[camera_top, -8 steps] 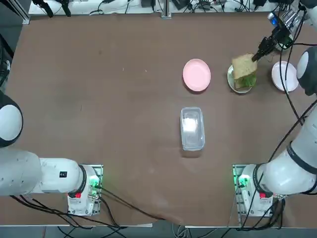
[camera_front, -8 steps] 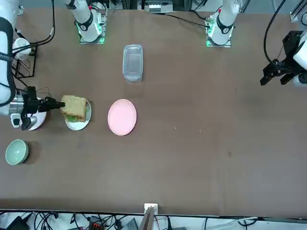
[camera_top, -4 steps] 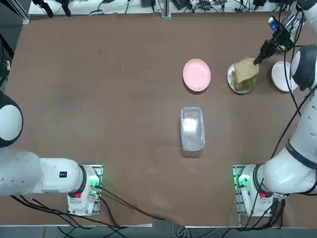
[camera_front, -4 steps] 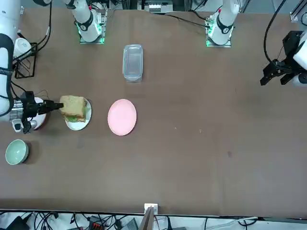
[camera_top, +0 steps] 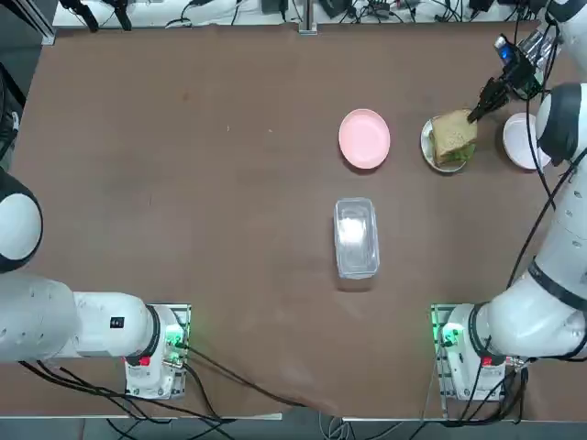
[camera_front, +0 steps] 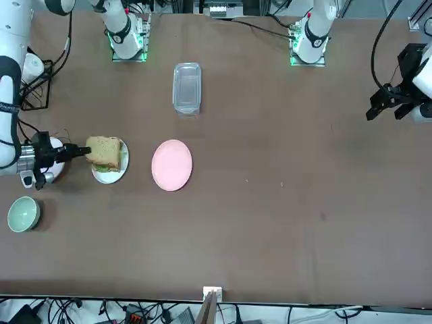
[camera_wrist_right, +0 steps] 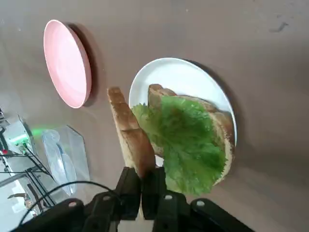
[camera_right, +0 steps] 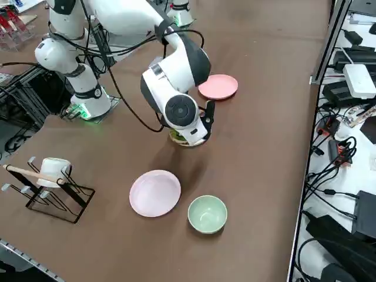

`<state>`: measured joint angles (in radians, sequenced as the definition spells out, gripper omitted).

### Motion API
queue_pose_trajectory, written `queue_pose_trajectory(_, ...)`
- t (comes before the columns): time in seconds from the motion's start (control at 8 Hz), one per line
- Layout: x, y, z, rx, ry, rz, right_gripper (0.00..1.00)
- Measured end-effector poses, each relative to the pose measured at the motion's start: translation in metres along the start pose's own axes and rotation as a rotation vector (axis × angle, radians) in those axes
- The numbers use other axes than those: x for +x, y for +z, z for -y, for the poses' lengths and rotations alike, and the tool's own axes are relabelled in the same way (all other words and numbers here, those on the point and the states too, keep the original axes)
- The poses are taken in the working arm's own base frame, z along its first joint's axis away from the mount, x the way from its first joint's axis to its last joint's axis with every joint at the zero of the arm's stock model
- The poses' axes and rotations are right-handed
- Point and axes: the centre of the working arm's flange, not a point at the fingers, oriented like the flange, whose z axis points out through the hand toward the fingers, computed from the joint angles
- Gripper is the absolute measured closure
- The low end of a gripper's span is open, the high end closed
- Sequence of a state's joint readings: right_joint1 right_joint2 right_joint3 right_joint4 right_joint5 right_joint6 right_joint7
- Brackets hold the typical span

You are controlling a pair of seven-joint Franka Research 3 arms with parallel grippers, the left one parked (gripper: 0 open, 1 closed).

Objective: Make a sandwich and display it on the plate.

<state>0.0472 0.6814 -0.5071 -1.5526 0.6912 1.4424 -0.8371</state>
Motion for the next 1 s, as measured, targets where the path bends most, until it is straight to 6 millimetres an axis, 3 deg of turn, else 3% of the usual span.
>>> queue_pose_trajectory(1.0,-0.008,0.02,-0.037,0.032,-0.012,0.03,0.9)
